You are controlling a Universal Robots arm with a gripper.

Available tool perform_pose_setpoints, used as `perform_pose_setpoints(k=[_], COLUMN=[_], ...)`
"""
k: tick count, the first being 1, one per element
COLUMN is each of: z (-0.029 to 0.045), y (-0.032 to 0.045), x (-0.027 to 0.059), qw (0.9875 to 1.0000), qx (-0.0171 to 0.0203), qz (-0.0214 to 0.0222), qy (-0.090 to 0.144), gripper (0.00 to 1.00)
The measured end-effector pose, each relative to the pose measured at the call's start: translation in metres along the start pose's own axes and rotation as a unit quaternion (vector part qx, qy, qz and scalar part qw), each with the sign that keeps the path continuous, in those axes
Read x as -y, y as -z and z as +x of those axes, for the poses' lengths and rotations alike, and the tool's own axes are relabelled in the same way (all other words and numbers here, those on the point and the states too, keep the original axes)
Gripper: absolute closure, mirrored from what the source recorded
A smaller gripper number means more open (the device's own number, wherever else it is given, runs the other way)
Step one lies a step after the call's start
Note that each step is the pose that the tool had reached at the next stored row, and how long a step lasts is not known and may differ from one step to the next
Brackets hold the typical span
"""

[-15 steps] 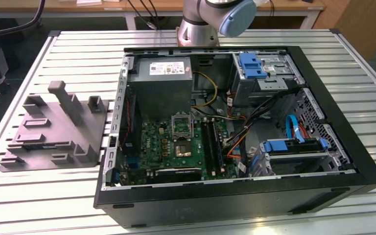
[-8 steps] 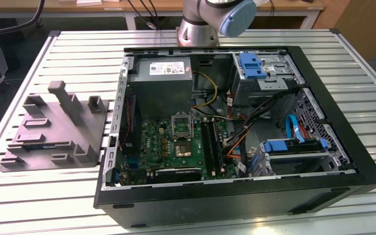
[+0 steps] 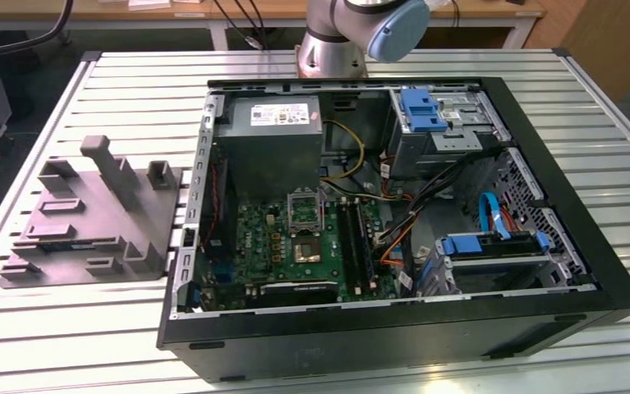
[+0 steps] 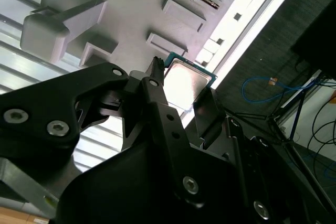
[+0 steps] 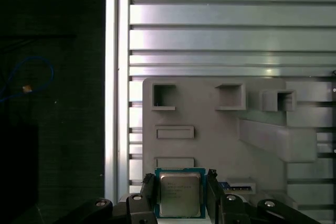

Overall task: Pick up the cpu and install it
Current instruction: 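Pick up the cpu and move it towards the insertion slot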

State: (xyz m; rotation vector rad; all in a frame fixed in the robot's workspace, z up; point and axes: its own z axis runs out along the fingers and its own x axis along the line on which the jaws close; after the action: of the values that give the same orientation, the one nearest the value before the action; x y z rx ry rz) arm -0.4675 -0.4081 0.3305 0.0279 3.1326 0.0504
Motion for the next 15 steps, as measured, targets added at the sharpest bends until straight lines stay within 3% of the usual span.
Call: perform_pose_setpoints(k=[15], z=[-0.0001], y=[0.007], x=[-0.0002], qw=[1.0], qx=[0.0001], qz=[0.0], qy=[0.0], gripper=[0.53])
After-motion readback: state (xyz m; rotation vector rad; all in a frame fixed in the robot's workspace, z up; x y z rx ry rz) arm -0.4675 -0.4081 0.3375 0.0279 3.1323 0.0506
